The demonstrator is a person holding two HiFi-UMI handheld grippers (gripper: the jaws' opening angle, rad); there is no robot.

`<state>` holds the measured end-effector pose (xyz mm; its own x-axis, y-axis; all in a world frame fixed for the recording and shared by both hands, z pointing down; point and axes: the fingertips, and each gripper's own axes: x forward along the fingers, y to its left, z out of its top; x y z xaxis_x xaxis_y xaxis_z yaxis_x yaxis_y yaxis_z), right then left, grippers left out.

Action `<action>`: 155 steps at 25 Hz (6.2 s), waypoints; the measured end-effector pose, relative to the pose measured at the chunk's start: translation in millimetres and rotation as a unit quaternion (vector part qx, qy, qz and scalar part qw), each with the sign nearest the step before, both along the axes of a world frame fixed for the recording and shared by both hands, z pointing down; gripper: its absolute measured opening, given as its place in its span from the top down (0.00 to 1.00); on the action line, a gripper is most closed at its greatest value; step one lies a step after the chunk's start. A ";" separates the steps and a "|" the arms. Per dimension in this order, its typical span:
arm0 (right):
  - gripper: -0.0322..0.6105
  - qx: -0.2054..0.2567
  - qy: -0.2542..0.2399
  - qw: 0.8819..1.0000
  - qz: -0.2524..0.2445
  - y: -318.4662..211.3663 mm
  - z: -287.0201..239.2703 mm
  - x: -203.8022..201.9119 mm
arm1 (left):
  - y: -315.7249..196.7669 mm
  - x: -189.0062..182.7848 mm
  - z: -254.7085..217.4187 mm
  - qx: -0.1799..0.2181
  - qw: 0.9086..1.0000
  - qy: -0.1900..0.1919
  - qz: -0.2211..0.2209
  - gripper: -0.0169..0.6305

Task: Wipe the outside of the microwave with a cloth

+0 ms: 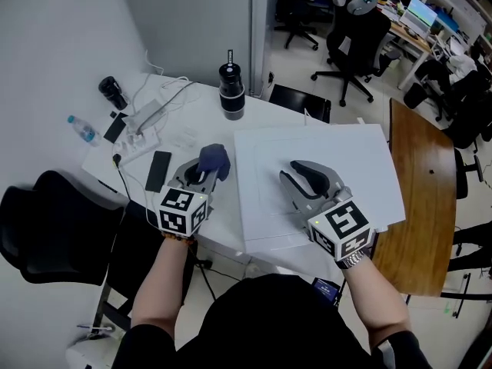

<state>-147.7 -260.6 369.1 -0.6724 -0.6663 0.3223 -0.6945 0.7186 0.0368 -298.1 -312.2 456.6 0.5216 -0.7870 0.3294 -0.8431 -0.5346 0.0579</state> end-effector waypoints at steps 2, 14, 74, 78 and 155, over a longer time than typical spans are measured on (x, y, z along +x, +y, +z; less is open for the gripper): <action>0.75 0.001 -0.003 1.000 -0.024 3.6 -3.4 -11.7 | 10.4 1.1 -21.4 0.019 1.000 0.003 0.014 0.89; 0.58 0.018 0.012 0.975 -0.222 50.0 -14.5 -80.2 | 101.7 46.0 -100.1 0.086 0.976 0.026 0.199 0.89; 0.84 -0.082 0.103 0.989 0.061 -6.9 50.0 159.5 | 142.1 203.9 -128.3 0.088 0.982 0.014 0.166 0.97; 0.84 -0.080 0.093 0.990 0.072 -10.7 47.6 196.1 | 142.2 242.4 -127.1 0.081 0.981 0.006 0.177 0.97; 0.84 -0.264 0.047 0.953 0.139 -22.9 272.0 400.3 | 112.7 442.7 -94.1 0.038 0.989 -0.021 0.142 0.97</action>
